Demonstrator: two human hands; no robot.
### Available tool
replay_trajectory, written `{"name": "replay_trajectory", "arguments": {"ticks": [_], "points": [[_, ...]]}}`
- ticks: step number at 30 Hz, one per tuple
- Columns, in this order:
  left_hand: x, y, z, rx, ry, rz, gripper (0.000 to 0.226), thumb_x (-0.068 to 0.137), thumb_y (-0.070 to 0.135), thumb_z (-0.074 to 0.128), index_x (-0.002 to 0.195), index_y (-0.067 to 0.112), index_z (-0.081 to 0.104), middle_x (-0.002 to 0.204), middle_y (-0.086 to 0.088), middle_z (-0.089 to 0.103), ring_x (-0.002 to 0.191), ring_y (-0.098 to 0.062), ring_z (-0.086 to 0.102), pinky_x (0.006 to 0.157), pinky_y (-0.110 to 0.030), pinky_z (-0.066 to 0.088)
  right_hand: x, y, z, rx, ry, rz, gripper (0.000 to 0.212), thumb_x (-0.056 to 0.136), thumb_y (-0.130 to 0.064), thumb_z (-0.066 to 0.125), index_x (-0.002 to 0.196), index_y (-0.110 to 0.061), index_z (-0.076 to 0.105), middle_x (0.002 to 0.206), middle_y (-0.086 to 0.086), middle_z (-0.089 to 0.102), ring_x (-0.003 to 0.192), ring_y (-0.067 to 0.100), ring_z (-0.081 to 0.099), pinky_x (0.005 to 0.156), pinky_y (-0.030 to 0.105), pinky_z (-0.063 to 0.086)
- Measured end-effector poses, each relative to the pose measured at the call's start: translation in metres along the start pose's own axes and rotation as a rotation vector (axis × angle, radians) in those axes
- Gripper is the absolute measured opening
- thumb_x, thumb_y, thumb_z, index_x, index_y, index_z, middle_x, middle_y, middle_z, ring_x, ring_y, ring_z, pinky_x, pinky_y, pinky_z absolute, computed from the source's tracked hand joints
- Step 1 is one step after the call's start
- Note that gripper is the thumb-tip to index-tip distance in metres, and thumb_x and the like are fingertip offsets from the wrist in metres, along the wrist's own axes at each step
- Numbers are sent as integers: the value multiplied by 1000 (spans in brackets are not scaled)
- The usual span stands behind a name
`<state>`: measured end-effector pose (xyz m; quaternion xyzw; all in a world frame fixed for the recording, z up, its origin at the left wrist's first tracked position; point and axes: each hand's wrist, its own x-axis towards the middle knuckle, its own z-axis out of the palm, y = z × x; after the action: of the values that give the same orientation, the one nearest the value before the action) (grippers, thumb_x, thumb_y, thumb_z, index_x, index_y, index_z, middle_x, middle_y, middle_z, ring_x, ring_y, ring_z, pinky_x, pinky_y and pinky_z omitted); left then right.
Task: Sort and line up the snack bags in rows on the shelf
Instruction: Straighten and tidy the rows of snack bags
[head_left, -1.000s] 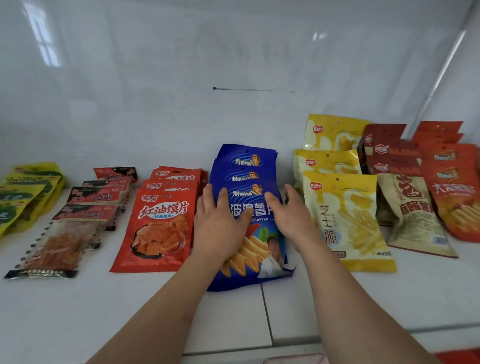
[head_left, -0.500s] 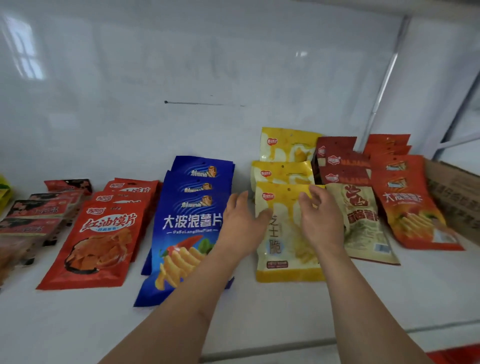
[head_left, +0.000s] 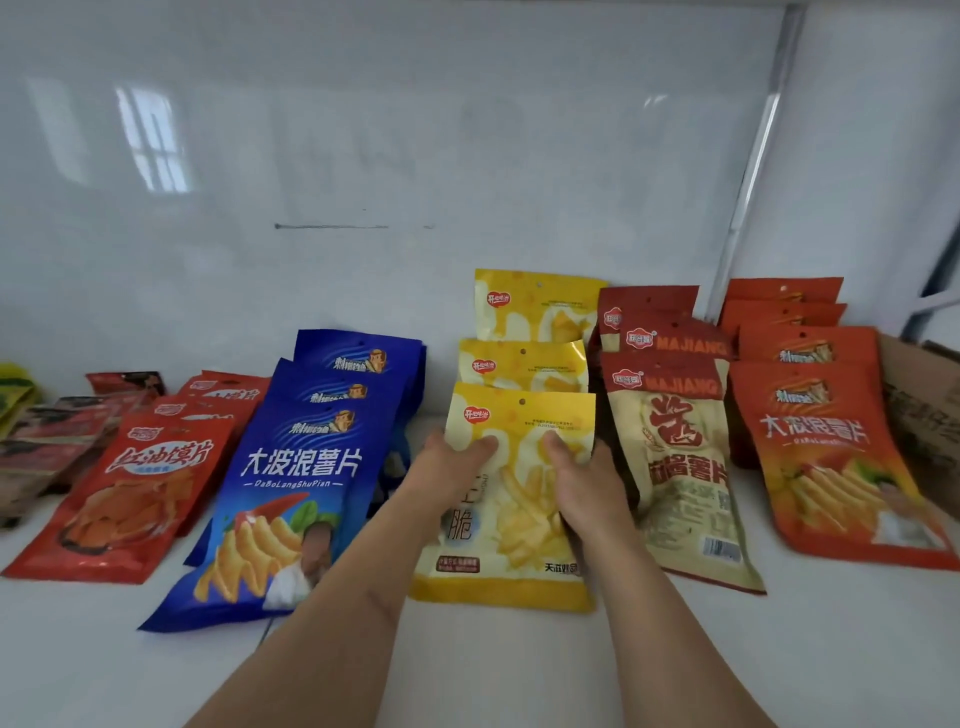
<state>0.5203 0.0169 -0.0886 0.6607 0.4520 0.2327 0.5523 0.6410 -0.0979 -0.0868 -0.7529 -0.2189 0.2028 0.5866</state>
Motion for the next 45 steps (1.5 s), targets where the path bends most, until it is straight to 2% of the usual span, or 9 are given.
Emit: {"name": "replay_trajectory", "arguments": {"ticks": [5, 11, 15, 19, 23, 26, 30, 37, 45], "points": [[7, 6, 0, -27, -34, 14, 79, 58, 72, 68, 126, 32, 55, 109, 2, 76, 94, -23, 75, 89, -48, 60, 13, -4, -5, -36, -85, 1, 68, 89, -65, 56, 139, -21, 50, 133, 0, 62, 120, 25, 60, 97, 39, 46], [19, 16, -5, -184, -59, -19, 68, 71, 57, 76, 128, 28, 54, 107, -3, 77, 91, -26, 77, 88, -51, 60, 35, -13, -5, 5, -116, 74, 87, 86, -71, 55, 154, -21, 33, 150, 2, 48, 135, 28, 48, 105, 42, 42], [29, 17, -3, -257, -111, -17, 40, 87, 45, 74, 118, 25, 59, 99, -4, 80, 87, -27, 78, 86, -52, 61, 44, -13, -2, 9, -121, 40, 59, 91, -60, 59, 136, -22, 56, 127, -1, 65, 111, 22, 63, 90, 35, 48], [37, 14, 1, -289, -157, -1, 41, 88, 43, 74, 121, 22, 60, 97, -6, 80, 86, -28, 78, 85, -53, 61, 46, -13, -5, -1, -115, -2, 26, 98, -47, 56, 113, -27, 65, 100, -9, 65, 91, 16, 60, 78, 31, 42], [41, 18, 6, -341, -162, -22, 49, 84, 42, 78, 123, 20, 58, 95, -7, 80, 83, -29, 78, 80, -51, 63, 48, -11, -8, 19, -91, -20, 24, 98, -47, 57, 111, -30, 67, 99, -12, 67, 90, 13, 62, 77, 31, 44], [45, 20, 6, -373, -164, -28, 52, 82, 50, 78, 122, 21, 60, 96, -7, 80, 85, -29, 78, 86, -54, 61, 50, -7, -10, 52, -79, -6, 23, 96, -45, 59, 108, -28, 71, 103, -8, 72, 94, 16, 68, 76, 32, 50], [52, 28, 3, -399, -210, -31, 51, 86, 56, 70, 120, 17, 69, 99, -10, 80, 91, -32, 77, 93, -53, 58, 51, -5, -12, 65, -71, -7, 26, 96, -45, 61, 111, -26, 71, 105, -6, 72, 91, 13, 67, 67, 26, 47], [65, 38, 1, -409, -195, -3, 55, 85, 58, 69, 118, 15, 72, 102, -11, 79, 95, -32, 76, 98, -52, 55, 56, 0, -13, 31, -44, -16, 34, 95, -49, 60, 116, -23, 69, 103, -7, 70, 96, 18, 65, 84, 33, 47], [63, 45, 6, -345, -201, -20, 54, 90, 62, 60, 111, 14, 75, 92, -8, 80, 78, -25, 78, 74, -37, 61, 61, 4, -12, 34, -25, 0, 42, 92, -52, 62, 121, -21, 68, 114, -1, 71, 107, 24, 66, 99, 43, 50]]}}
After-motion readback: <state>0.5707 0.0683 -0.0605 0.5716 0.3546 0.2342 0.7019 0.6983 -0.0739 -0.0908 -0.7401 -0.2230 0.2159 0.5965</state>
